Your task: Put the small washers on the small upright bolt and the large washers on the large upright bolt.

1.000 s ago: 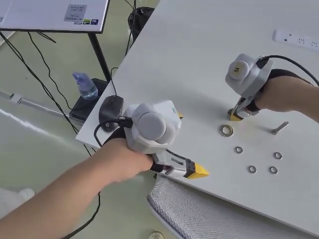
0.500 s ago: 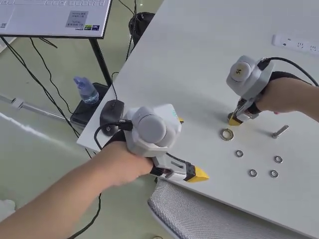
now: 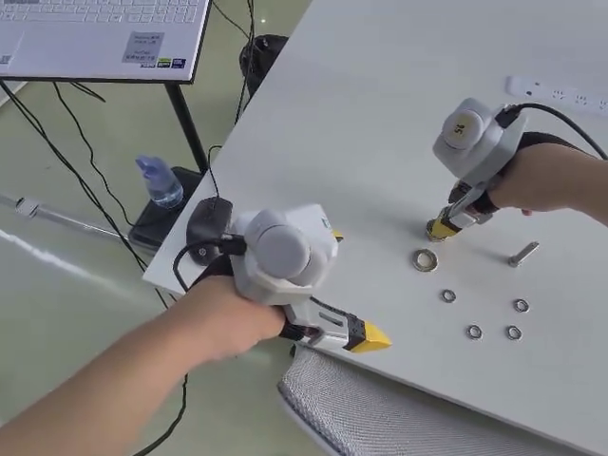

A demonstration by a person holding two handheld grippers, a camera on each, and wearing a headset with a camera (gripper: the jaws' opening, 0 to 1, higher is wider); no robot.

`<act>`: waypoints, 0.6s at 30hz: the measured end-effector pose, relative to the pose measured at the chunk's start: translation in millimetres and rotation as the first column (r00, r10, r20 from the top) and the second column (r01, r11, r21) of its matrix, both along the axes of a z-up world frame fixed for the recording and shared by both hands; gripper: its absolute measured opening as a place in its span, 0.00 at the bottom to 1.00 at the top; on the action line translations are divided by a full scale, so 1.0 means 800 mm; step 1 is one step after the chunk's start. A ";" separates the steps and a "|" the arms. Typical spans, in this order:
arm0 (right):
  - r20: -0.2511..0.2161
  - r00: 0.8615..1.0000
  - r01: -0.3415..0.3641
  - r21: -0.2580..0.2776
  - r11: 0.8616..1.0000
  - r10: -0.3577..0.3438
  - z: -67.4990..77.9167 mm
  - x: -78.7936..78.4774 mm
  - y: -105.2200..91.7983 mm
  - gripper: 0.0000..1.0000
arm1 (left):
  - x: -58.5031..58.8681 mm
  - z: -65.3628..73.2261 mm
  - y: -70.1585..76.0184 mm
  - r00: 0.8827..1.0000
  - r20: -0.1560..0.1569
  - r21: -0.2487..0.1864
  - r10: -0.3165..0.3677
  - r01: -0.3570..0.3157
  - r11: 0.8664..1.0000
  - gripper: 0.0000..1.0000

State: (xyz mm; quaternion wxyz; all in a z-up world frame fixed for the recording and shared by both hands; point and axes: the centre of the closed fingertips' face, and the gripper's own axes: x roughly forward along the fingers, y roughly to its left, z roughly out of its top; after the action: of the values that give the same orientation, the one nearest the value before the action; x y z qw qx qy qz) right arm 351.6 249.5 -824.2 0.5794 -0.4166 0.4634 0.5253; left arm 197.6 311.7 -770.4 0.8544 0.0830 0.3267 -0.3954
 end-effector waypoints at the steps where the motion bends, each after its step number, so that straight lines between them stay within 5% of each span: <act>1: -0.002 1.000 0.004 0.006 1.000 -0.004 0.003 -0.001 -0.001 0.39 | 0.000 0.001 0.000 1.000 0.003 0.001 0.000 0.000 1.000 0.85; 18: 0.002 1.000 0.010 0.031 0.999 -0.010 0.041 -0.012 -0.005 0.36 | -0.002 0.012 -0.001 1.000 0.016 0.003 0.000 0.000 1.000 0.85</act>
State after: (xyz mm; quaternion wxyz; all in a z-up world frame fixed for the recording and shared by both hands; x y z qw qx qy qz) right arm 341.9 245.5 -791.6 0.5889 -0.4057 0.4567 0.5292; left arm 196.1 310.6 -761.0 0.8569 0.0873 0.3204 -0.3942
